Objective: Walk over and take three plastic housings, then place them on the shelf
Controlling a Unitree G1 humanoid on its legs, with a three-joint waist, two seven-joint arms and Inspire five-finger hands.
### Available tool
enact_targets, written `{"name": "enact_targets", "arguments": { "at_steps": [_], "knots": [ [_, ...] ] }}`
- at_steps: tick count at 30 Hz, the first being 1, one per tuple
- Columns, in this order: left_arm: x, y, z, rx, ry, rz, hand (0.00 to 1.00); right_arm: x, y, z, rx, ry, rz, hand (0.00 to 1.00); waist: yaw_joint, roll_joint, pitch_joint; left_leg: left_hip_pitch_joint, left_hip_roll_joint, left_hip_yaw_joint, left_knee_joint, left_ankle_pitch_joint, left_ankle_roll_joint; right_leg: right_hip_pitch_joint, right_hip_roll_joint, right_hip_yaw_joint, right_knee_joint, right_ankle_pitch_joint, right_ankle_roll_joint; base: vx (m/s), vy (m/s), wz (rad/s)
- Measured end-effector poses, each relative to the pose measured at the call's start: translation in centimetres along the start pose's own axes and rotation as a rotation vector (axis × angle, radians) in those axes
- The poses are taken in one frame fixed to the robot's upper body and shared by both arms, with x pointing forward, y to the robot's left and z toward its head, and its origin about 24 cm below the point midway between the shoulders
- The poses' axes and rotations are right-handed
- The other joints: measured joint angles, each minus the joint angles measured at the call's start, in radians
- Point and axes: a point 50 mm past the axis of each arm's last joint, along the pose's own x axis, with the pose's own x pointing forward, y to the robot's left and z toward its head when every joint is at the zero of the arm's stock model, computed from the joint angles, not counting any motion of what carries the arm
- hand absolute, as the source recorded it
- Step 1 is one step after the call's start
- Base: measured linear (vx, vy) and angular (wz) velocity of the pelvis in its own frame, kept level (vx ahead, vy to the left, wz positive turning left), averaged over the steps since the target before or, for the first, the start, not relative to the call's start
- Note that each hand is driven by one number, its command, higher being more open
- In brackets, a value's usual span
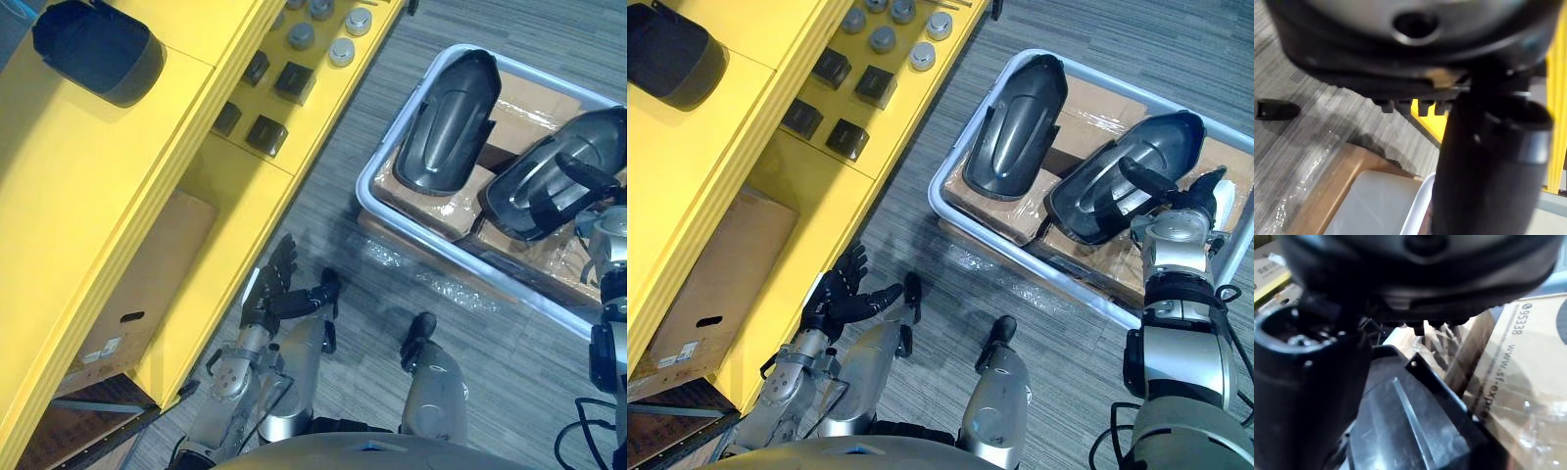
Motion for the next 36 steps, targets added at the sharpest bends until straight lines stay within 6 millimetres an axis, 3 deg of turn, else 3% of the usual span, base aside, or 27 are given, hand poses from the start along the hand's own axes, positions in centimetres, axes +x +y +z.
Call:
{"name": "enact_targets", "arguments": {
  "at_steps": [1,7,11,18,36],
  "knots": [
    [0.0,0.0,0.0,0.000,-0.001,0.000,1.00,0.0,0.0,-0.1,-0.015,0.003,0.003,0.00,0.001,0.000,0.000,0.000,0.000,0.000,0.000,0.000,0.000,0.000,0.000,0.000,0.000,0.000,0.000,0.00,0.000,0.00],
    [0.8,-0.2,0.7,0.006,-0.031,-0.016,1.00,0.3,-1.3,-0.8,-0.206,0.062,-0.033,0.00,0.013,-0.003,0.002,-0.013,0.000,-0.013,0.018,-0.001,0.000,-0.002,-0.003,-0.011,0.013,-0.004,-0.003,-0.01,-0.003,0.05],
    [0.8,-0.1,0.7,0.007,-0.029,-0.014,1.00,0.7,-2.7,-0.8,-0.273,0.138,-0.064,0.00,0.014,-0.005,0.003,-0.013,0.000,-0.017,0.019,0.002,-0.001,0.001,-0.002,-0.015,0.013,-0.004,-0.004,0.00,-0.002,0.01],
    [0.7,-0.2,0.6,-0.001,-0.022,-0.018,1.00,0.9,-3.2,-1.4,-0.322,0.213,-0.051,0.00,0.030,-0.005,0.003,-0.007,0.000,-0.030,0.015,0.009,-0.003,0.015,-0.001,-0.031,0.012,-0.004,-0.004,0.00,-0.005,0.06],
    [0.4,0.0,0.3,-0.015,-0.007,-0.010,1.00,0.8,-2.6,-2.9,-0.156,0.188,-0.109,0.00,0.039,-0.009,0.000,0.026,-0.006,-0.029,-0.041,0.038,-0.005,0.025,-0.009,-0.034,0.010,-0.008,0.000,0.00,0.000,0.00]
  ]
}}
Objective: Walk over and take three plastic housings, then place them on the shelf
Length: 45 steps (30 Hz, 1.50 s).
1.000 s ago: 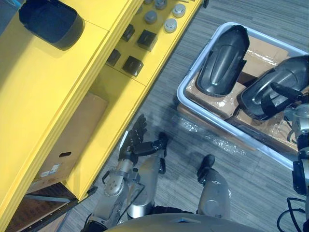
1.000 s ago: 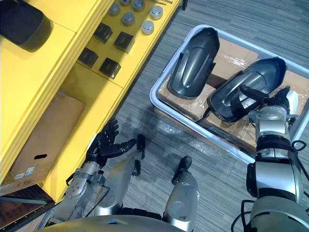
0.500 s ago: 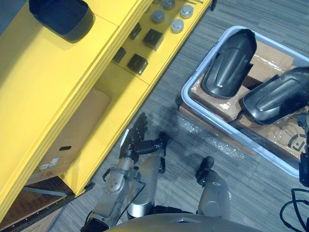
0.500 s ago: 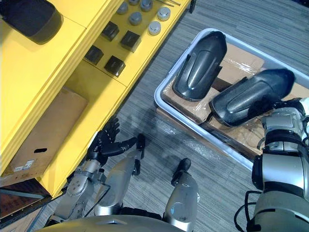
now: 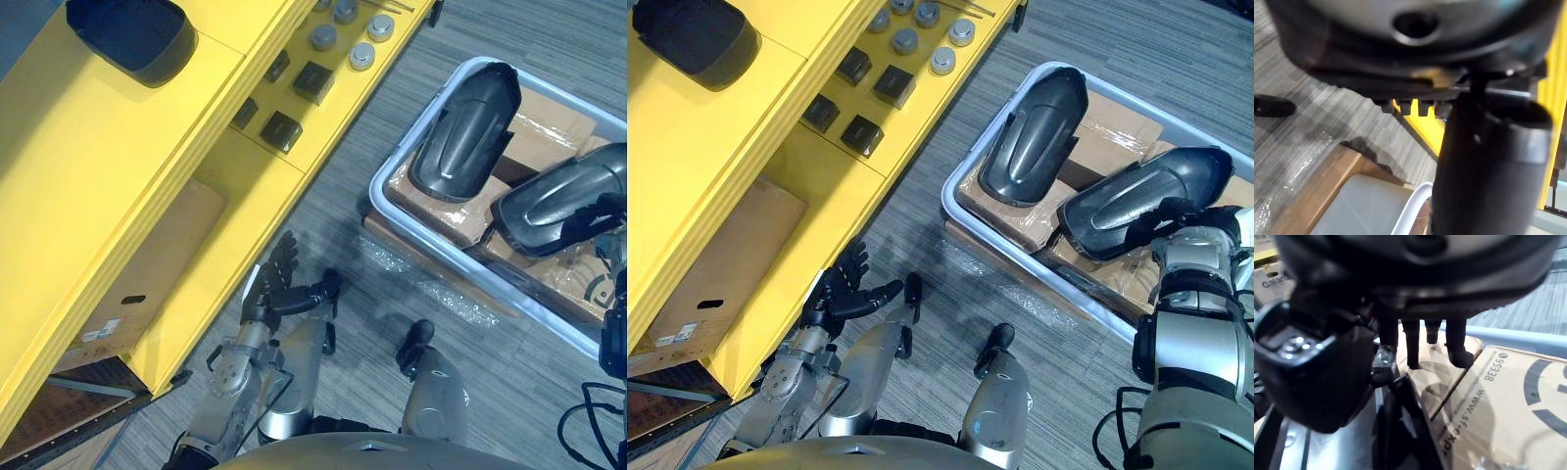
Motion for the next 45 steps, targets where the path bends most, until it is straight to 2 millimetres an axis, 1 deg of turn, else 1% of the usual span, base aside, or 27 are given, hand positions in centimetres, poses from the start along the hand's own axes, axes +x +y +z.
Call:
{"name": "enact_targets", "arguments": {
  "at_steps": [3,6,10,11,13,14,15,16,18,20,21,22,25,28,30,35,38,42,45],
  "knots": [
    [-0.2,0.1,-0.2,0.000,0.006,0.004,1.00,-0.2,0.6,-0.1,0.031,-0.026,-0.016,0.00,-0.003,-0.001,0.000,0.014,0.000,0.005,-0.008,0.001,0.000,0.009,0.001,0.003,-0.005,0.001,0.001,0.02,-0.017,-0.03],
    [-0.8,0.2,-0.2,-0.006,-0.001,0.010,1.00,-0.8,1.8,-0.3,0.024,-0.074,-0.010,0.00,-0.020,-0.006,-0.002,0.041,0.001,0.009,-0.024,0.001,-0.001,0.034,0.012,0.005,-0.023,0.004,0.005,0.04,-0.044,-0.05],
    [-1.2,0.1,0.6,-0.015,-0.048,0.004,1.00,-2.5,4.0,-0.2,0.053,-0.171,0.031,0.00,-0.050,-0.034,-0.004,0.068,0.004,0.022,-0.054,0.008,-0.002,0.046,0.017,0.011,-0.037,0.009,0.005,0.05,-0.043,-0.10],
    [-1.1,-0.1,1.4,-0.018,-0.080,-0.015,1.00,-3.5,5.0,-0.2,0.068,-0.213,0.058,0.00,-0.056,-0.044,-0.004,0.083,0.007,0.034,-0.056,0.009,0.001,0.058,0.022,0.022,-0.048,0.013,0.009,0.07,-0.050,-0.16],
    [-0.9,-0.3,2.3,-0.020,-0.122,-0.034,1.00,-4.4,5.6,-0.1,0.085,-0.260,0.079,0.00,-0.062,-0.051,-0.004,0.103,0.009,0.042,-0.067,0.009,0.001,0.071,0.026,0.031,-0.054,0.015,0.011,0.06,-0.047,-0.14],
    [-0.8,-0.4,3.2,-0.022,-0.162,-0.041,1.00,-5.2,5.7,0.1,0.099,-0.306,0.091,0.00,-0.077,-0.053,-0.004,0.108,0.008,0.043,-0.068,0.008,0.000,0.081,0.027,0.027,-0.060,0.016,0.012,0.06,-0.053,-0.06],
    [-0.4,-0.4,4.2,-0.018,-0.207,-0.043,1.00,-6.0,5.7,0.5,0.099,-0.357,0.091,0.00,-0.085,-0.057,-0.005,0.111,0.010,0.046,-0.069,0.006,-0.001,0.083,0.030,0.030,-0.065,0.020,0.012,0.06,-0.051,-0.04],
    [-0.2,-0.3,4.6,-0.014,-0.228,-0.044,1.00,-6.3,5.6,0.7,0.093,-0.383,0.087,0.00,-0.086,-0.059,-0.005,0.114,0.013,0.048,-0.070,0.006,-0.002,0.086,0.032,0.031,-0.069,0.023,0.011,0.04,-0.047,-0.08],
    [0.7,0.1,6.4,0.006,-0.303,-0.035,1.00,-7.4,5.5,1.4,0.115,-0.455,0.090,0.00,-0.101,-0.075,-0.005,0.131,0.018,0.055,-0.072,0.000,-0.003,0.105,0.040,0.034,-0.083,0.028,0.009,0.02,-0.040,-0.09],
    [1.3,0.4,7.5,0.045,-0.354,-0.017,1.00,-8.4,5.7,1.7,0.135,-0.510,0.084,0.00,-0.110,-0.089,-0.010,0.143,0.025,0.067,-0.073,-0.014,-0.012,0.118,0.051,0.044,-0.106,0.036,0.009,0.02,-0.035,-0.22],
    [1.7,0.5,8.2,0.061,-0.382,-0.015,1.00,-8.9,5.7,1.7,0.129,-0.545,0.072,1.00,-0.110,-0.097,-0.013,0.152,0.027,0.080,-0.076,-0.018,-0.014,0.121,0.054,0.057,-0.115,0.039,0.010,0.02,-0.031,-0.26],
    [1.8,0.5,8.4,0.063,-0.392,-0.015,1.00,-9.1,5.7,1.7,0.135,-0.558,0.070,1.00,-0.112,-0.101,-0.015,0.156,0.028,0.085,-0.077,-0.019,-0.013,0.124,0.055,0.061,-0.122,0.042,0.011,0.03,-0.023,-0.25],
    [2.5,0.3,10.0,0.071,-0.452,-0.018,1.00,-9.7,6.0,1.7,0.133,-0.584,0.071,1.00,-0.134,-0.113,-0.022,0.173,0.028,0.103,-0.085,-0.022,-0.011,0.135,0.058,0.077,-0.144,0.055,0.014,0.03,-0.013,-0.17],
    [2.9,-0.1,11.4,0.075,-0.511,-0.039,1.00,-10.0,6.4,1.4,0.147,-0.579,0.072,1.00,-0.143,-0.116,-0.024,0.177,0.029,0.122,-0.084,-0.025,-0.006,0.135,0.061,0.094,-0.159,0.069,0.015,0.04,-0.011,-0.17],
    [3.2,-0.3,11.9,0.074,-0.530,-0.053,1.00,-10.1,6.7,0.8,0.150,-0.567,0.072,1.00,-0.146,-0.116,-0.024,0.186,0.031,0.134,-0.084,-0.027,-0.005,0.135,0.062,0.106,-0.159,0.069,0.014,0.04,-0.019,-0.16],
    [3.1,-0.3,11.7,0.075,-0.520,-0.054,1.00,-10.3,7.1,0.3,0.118,-0.573,0.070,1.00,-0.164,-0.115,-0.024,0.189,0.034,0.146,-0.073,-0.039,-0.008,0.134,0.064,0.120,-0.159,0.069,0.014,0.03,-0.018,-0.10],
    [3.1,-0.3,11.6,0.078,-0.518,-0.062,1.00,-10.4,7.0,0.3,0.022,-0.617,0.047,1.00,-0.164,-0.115,-0.024,0.188,0.039,0.148,-0.066,-0.046,-0.014,0.134,0.068,0.122,-0.159,0.069,0.014,0.01,-0.011,-0.04],
    [2.9,-0.3,11.4,0.088,-0.505,-0.085,1.00,-10.1,6.7,0.4,-0.081,-0.645,0.041,1.00,-0.162,-0.115,-0.024,0.178,0.038,0.139,-0.064,-0.046,-0.015,0.133,0.068,0.115,-0.162,0.068,0.013,0.01,-0.011,0.05],
    [2.9,-0.1,11.4,0.100,-0.499,-0.088,1.00,-9.4,6.2,0.2,-0.116,-0.596,0.029,1.00,-0.159,-0.115,-0.024,0.168,0.037,0.133,-0.061,-0.046,-0.015,0.131,0.069,0.108,-0.170,0.070,0.014,0.02,-0.007,0.07]
  ]
}}
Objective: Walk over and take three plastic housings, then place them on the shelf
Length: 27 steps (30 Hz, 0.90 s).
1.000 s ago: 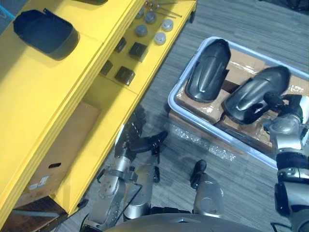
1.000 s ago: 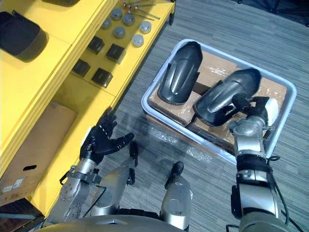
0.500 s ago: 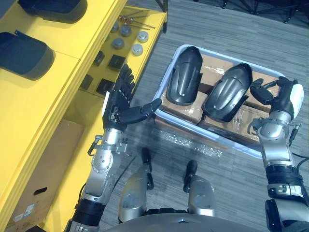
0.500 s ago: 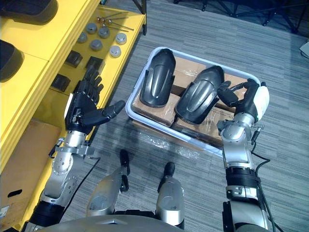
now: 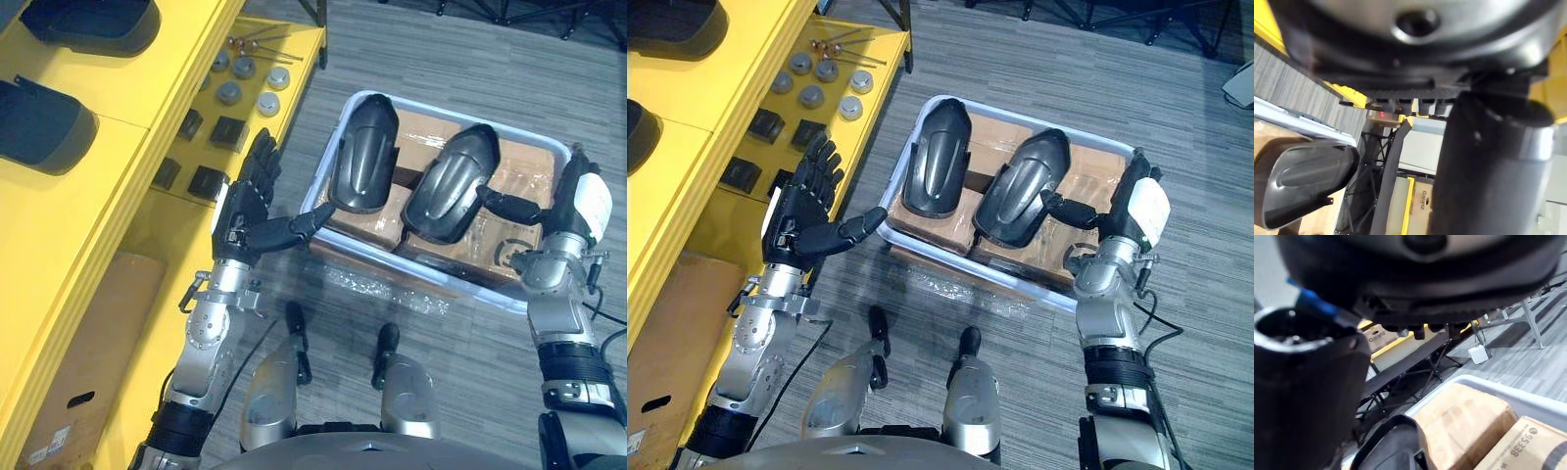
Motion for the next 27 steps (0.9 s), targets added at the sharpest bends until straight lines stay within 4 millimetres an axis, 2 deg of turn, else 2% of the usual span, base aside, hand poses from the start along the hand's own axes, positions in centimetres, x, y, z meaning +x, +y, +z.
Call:
{"name": "enact_targets", "arguments": {
  "at_steps": [4,9,11,14,17,24,27],
  "knots": [
    [-0.1,0.2,-0.2,0.012,0.021,-0.002,1.00,0.5,0.6,-2.2,0.076,0.228,0.063,1.00,0.005,0.000,0.000,0.000,-0.002,-0.002,-0.002,0.004,0.006,0.001,-0.001,-0.002,-0.001,0.000,0.000,0.04,-0.016,0.01],
    [-0.1,-0.5,-0.3,0.009,0.028,-0.053,1.00,-0.6,2.8,-5.0,0.143,0.481,0.215,1.00,0.004,0.000,0.000,0.004,-0.001,0.006,0.001,0.003,0.005,0.001,-0.001,0.007,-0.001,0.000,-0.001,0.03,-0.014,-0.05],
    [0.1,-0.9,-0.3,0.003,0.028,-0.075,1.00,-0.7,3.5,-5.4,0.141,0.526,0.252,1.00,0.000,0.000,0.000,0.006,-0.001,0.008,0.007,0.001,0.006,0.003,-0.001,0.010,0.000,0.000,-0.001,0.01,-0.008,-0.05],
    [0.1,-1.6,-0.5,-0.008,0.032,-0.101,1.00,-0.4,3.9,-5.0,0.136,0.530,0.264,1.00,-0.001,0.006,-0.003,0.008,0.001,0.009,0.018,-0.004,0.006,0.007,0.000,0.014,0.002,0.001,-0.002,-0.01,-0.002,-0.03],
    [0.1,-1.7,-0.5,-0.012,0.037,-0.103,1.00,0.5,3.9,-3.7,0.140,0.503,0.257,1.00,0.000,0.011,-0.005,0.005,0.002,0.008,0.027,-0.010,0.005,0.008,0.002,0.013,0.002,0.001,-0.003,-0.02,0.004,0.01],
    [0.0,-2.0,-1.0,-0.015,0.079,-0.104,1.00,1.6,4.2,-2.0,0.149,0.437,0.269,1.00,0.025,0.020,-0.007,-0.001,0.001,-0.002,0.028,-0.007,0.009,0.008,-0.002,0.007,0.002,0.003,-0.002,0.00,-0.003,0.02],
    [-0.2,-2.1,-1.2,-0.020,0.087,-0.104,1.00,2.1,4.3,-0.8,0.206,0.394,0.271,1.00,0.032,0.025,-0.007,-0.003,-0.001,-0.007,0.030,-0.006,0.011,0.009,-0.003,0.004,0.002,0.004,0.000,0.02,-0.009,0.03]
  ]
}}
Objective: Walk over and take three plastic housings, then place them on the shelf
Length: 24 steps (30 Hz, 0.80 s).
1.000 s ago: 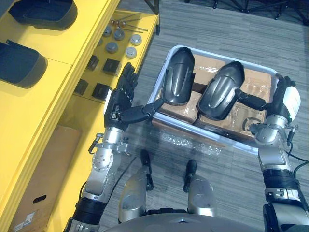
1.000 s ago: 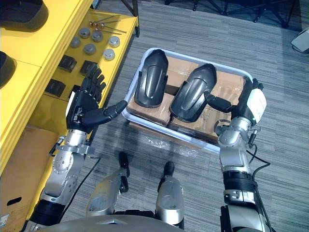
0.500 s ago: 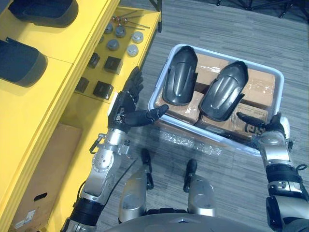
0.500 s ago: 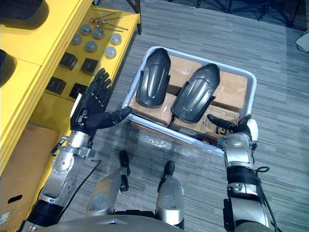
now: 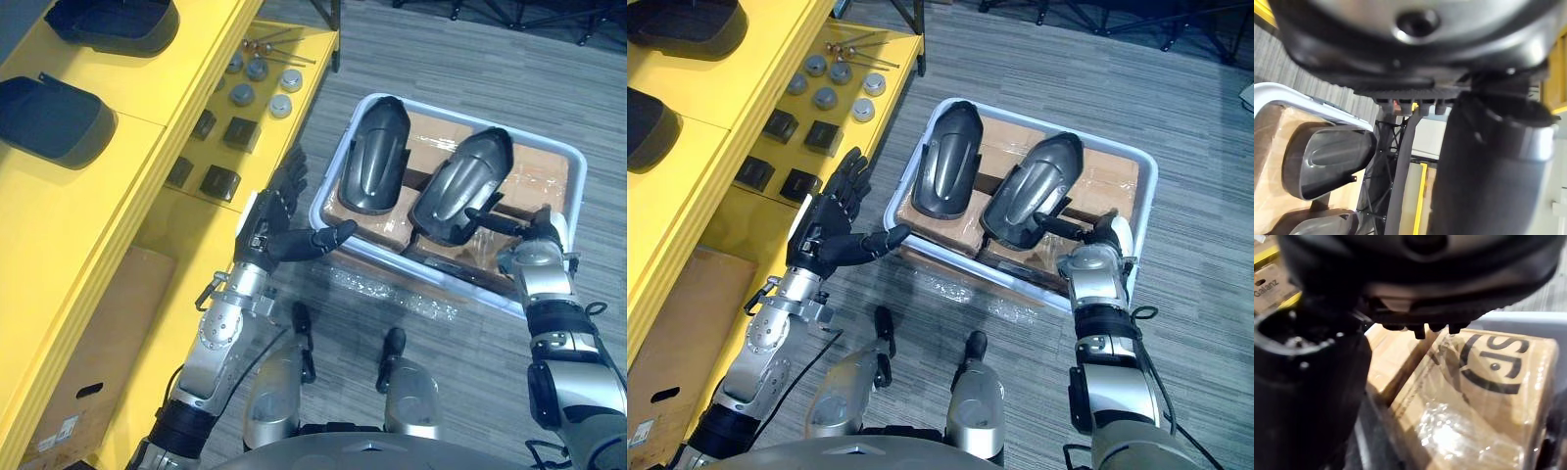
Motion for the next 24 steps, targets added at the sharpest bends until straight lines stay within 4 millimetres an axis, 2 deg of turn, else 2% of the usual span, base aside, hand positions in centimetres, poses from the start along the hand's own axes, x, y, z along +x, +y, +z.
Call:
{"name": "enact_targets", "arguments": {
  "at_steps": [5,9,11,16,24],
  "knots": [
    [-0.3,-0.1,-0.3,-0.015,0.012,0.010,1.00,-0.9,-0.3,4.5,0.046,-0.274,-0.027,1.00,0.002,0.007,0.002,0.000,-0.001,-0.003,0.001,-0.001,-0.001,0.000,-0.001,-0.001,0.001,-0.001,0.000,0.00,0.000,0.00],
    [-0.9,0.0,-1.3,-0.035,0.054,0.032,1.00,-2.7,-0.8,8.2,-0.050,-0.572,-0.065,1.00,0.001,0.015,0.004,-0.002,-0.001,-0.006,0.001,-0.002,-0.002,-0.005,-0.002,-0.003,0.011,-0.006,-0.004,0.00,-0.003,0.01],
    [-1.0,0.1,-1.7,-0.039,0.067,0.039,1.00,-3.3,-1.3,9.1,-0.090,-0.670,-0.076,1.00,0.002,0.022,0.008,-0.014,-0.001,-0.017,0.003,-0.003,-0.004,-0.010,-0.003,-0.015,0.017,-0.010,-0.005,-0.01,-0.014,0.13],
    [-1.3,0.2,-2.0,-0.042,0.080,0.051,1.00,-4.0,-0.4,9.6,-0.127,-0.762,-0.037,1.00,0.011,0.025,0.010,-0.028,0.000,-0.027,0.007,0.000,-0.002,-0.017,-0.002,-0.025,0.019,-0.012,-0.008,0.01,-0.016,0.06],
    [-1.6,0.5,-2.5,-0.041,0.084,0.085,1.00,-4.0,2.1,8.7,-0.226,-0.750,0.088,1.00,0.029,0.027,0.011,-0.049,-0.001,-0.044,0.018,0.000,-0.002,-0.027,-0.005,-0.041,0.033,-0.017,-0.010,0.01,-0.012,0.06]
  ]
}}
